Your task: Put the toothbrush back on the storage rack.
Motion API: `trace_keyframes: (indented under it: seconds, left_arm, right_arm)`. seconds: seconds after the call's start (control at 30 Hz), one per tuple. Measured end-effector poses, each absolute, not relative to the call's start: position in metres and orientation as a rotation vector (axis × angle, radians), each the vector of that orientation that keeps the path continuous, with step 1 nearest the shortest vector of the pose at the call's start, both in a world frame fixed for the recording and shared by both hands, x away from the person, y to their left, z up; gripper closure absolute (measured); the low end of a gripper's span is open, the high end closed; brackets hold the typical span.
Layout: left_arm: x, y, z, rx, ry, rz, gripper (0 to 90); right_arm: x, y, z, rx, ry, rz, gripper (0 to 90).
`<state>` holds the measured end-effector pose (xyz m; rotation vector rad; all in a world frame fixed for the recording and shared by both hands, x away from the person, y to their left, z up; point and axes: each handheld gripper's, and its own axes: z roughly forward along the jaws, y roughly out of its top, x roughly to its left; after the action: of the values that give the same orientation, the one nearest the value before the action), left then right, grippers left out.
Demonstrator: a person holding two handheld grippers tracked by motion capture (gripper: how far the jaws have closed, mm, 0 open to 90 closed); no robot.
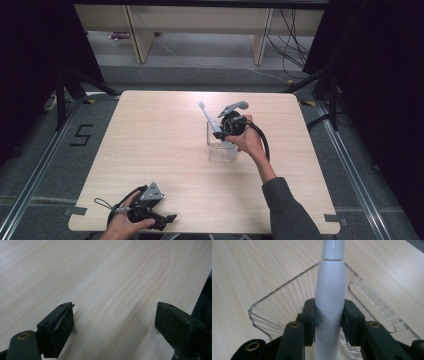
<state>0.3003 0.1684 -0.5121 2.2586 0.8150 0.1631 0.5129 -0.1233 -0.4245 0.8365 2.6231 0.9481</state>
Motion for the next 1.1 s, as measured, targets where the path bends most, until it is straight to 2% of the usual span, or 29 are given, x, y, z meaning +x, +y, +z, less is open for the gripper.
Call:
trace_keyframes:
  seconds: [0.63,0.7,0.77,1.1]
  left_arm:
    - [0.301,0.169,-0.511,2.285,0.804,0.178,15.1]
    - [0.301,0.169,-0.511,2.284,0.804,0.177,15.1]
    - [0.301,0.169,-0.512,2.282,0.806,0.18,15.1]
    - [0.301,0.169,-0.512,2.288,0.805,0.177,15.1]
  right_arm:
    - [0.513,-0.119,-0.427,0.921,2.647,0.894,64.5]
    - [0.516,-0.12,-0.428,0.842,2.629,0.928,63.6]
    - [0.51,-0.121,-0.423,0.946,2.634,0.899,61.9]
    - [0.504,-0.131,-0.408,0.867,2.587,1.0,55.4]
